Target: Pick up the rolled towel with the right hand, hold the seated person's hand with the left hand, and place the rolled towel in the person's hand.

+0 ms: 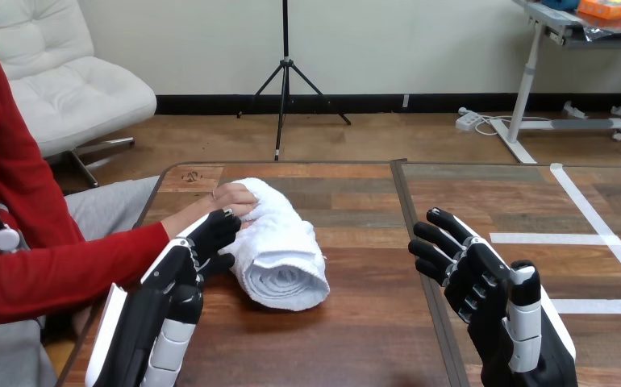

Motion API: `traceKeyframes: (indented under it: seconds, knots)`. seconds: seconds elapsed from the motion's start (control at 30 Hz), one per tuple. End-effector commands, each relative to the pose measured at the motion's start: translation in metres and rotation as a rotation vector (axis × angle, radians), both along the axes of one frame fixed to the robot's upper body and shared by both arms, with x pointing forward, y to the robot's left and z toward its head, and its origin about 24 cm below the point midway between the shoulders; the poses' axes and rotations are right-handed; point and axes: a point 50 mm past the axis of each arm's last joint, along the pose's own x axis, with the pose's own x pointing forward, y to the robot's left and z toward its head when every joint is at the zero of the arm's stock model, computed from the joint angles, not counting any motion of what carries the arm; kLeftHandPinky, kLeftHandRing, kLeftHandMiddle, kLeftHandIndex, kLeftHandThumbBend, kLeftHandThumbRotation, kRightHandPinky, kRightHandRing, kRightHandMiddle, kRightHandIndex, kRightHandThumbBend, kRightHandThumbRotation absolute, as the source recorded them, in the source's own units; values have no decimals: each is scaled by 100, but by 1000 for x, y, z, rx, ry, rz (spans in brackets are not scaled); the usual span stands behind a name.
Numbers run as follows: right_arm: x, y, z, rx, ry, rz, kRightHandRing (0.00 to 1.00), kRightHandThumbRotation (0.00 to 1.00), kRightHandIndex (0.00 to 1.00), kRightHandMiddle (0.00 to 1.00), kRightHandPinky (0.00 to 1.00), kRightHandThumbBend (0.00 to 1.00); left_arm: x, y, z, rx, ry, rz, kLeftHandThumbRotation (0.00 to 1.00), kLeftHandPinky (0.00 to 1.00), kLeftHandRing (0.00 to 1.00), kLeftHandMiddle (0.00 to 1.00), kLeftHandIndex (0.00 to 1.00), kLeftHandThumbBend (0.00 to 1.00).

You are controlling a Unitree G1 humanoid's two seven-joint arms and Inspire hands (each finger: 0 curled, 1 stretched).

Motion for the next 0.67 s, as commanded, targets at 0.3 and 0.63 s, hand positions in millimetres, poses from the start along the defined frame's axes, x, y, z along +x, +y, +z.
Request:
traceKeyframes:
  seconds: [0.3, 0.63]
  knots:
    - [10, 6, 20, 12, -108, 7, 86, 100, 87, 88, 89, 100, 13, -5, 17, -21, -95, -13, 100, 72, 83, 81, 78, 81]
    - [9, 7, 19, 14, -106, 11, 86, 100, 88, 88, 88, 100, 13, -5, 17, -32, -94, -23, 100, 74, 84, 81, 79, 80]
